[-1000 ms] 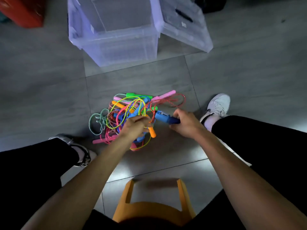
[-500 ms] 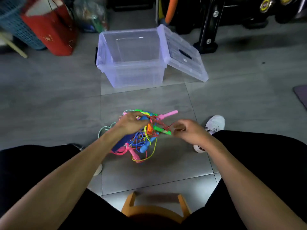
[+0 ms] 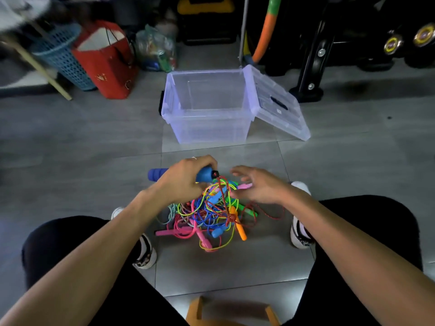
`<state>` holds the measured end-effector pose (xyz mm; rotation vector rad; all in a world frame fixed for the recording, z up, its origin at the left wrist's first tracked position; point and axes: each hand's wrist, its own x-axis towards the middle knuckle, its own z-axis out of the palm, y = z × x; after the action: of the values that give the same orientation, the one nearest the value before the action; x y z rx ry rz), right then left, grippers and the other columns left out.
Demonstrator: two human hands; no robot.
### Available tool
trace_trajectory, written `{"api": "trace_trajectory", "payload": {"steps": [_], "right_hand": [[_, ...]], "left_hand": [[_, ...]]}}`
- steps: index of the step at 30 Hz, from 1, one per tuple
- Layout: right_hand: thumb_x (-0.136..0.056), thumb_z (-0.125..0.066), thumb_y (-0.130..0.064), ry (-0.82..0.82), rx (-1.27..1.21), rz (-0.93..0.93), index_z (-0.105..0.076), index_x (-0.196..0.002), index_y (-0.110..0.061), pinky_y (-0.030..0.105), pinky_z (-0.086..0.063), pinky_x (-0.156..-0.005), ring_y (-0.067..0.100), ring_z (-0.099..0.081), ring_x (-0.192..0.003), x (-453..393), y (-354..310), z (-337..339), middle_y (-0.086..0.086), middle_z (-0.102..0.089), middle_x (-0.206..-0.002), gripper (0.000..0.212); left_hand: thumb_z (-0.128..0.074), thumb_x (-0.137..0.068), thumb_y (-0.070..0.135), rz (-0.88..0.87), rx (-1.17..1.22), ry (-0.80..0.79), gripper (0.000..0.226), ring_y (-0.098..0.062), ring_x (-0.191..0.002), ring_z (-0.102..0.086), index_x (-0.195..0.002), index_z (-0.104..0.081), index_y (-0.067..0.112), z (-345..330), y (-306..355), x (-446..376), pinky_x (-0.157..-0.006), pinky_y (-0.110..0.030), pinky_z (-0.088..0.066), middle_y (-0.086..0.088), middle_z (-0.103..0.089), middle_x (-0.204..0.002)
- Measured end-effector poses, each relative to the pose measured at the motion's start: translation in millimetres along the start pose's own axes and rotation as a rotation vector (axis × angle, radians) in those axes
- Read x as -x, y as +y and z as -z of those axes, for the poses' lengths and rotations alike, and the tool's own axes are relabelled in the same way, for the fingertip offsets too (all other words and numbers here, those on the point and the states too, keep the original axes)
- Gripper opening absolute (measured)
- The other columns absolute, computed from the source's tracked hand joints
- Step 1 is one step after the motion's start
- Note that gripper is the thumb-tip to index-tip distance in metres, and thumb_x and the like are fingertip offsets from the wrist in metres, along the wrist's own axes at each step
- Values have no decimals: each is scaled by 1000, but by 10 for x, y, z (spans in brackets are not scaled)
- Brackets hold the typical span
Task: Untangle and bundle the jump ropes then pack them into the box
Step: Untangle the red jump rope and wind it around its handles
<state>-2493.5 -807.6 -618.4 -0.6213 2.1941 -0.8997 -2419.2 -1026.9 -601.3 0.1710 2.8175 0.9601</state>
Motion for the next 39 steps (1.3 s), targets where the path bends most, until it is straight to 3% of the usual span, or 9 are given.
{"api": "trace_trajectory", "payload": {"steps": [5, 9, 14, 17, 22, 26, 29, 33, 39], "right_hand": [[-87, -69, -19, -123, -60, 137, -62, -124, -21, 40, -43, -108, 12, -57, -122, -188, -165, 120, -2, -63, -129, 37], [-88, -65, -1, -278, -81, 121, -66, -91, -16, 45, -49, -93, 22, -67, -89, -249, -194, 181, 18, -72, -99, 15], [-89, -70, -22, -220, -98, 95, -52, -131, -26, 32, -45, -102, 8, -55, -115, -336, -257, 59, -9, -58, -125, 46], [-95, -62, -27, -314, -54, 129, -61, -127, -22, 23, -43, -102, 2, -56, -118, -404, -303, -77, -10, -63, -126, 32], [-100, -50, -23, -334, 84, 48, -64, -80, -22, 29, -49, -86, 3, -64, -77, -502, -167, 21, -4, -71, -83, 24], [-98, -51, -22, -159, 194, 42, -55, -70, -27, 28, -41, -65, 4, -51, -63, -499, -67, 190, -10, -58, -68, 29], [-99, -52, -24, -41, 148, 144, -58, -69, -24, 25, -38, -58, 0, -46, -57, -497, -126, 184, -7, -54, -60, 30], [-99, -54, -29, 22, 125, 238, -65, -76, -23, 22, -33, -53, 0, -46, -52, -539, -301, 126, -17, -51, -52, 26], [-96, -54, -35, 59, 84, 327, -67, -81, -24, 36, -41, -57, 22, -57, -61, -555, -428, 95, 5, -64, -67, 23]], "left_hand": [[-63, -74, 2, 57, 379, 143, 56, -16, -79, -60, -117, -55, 35, 116, 117, -21, -72, -26, -50, 2, -62, -95], [-59, -62, -5, 194, 681, 175, 34, -18, -72, -51, -89, -66, 14, 267, 156, -23, -68, -27, -42, -3, -58, -75], [-59, -67, 4, 251, 963, 140, 16, -22, -58, -52, -83, -61, 4, 378, 153, 23, -60, -26, -44, -7, -57, -62], [-63, -79, 5, 219, 1028, 163, 7, -20, -57, -51, -86, -62, 3, 368, 185, 37, -57, -24, -46, -11, -56, -66], [-55, -92, 2, 496, 1238, 609, 13, -17, -50, -48, -81, -60, 7, 428, -55, -73, -48, -25, -44, -5, -55, -64], [-56, -89, 4, 833, 1251, 843, 18, -12, -38, -43, -73, -55, 10, 521, -466, -156, -41, -20, -37, -6, -49, -63], [-62, -88, 7, 796, 834, 568, 10, -9, -38, -49, -83, -58, 14, 404, -446, -241, -42, -20, -40, -5, -52, -67], [-70, -82, 22, 509, 153, 247, 49, -17, -72, -61, -126, -49, 33, 292, -161, -256, -67, -22, -44, 8, -62, -79], [-61, -85, 7, 398, 492, -21, 23, -18, -43, -50, -101, -69, 21, 253, 126, -307, -44, -22, -42, -4, -73, -70]]}}
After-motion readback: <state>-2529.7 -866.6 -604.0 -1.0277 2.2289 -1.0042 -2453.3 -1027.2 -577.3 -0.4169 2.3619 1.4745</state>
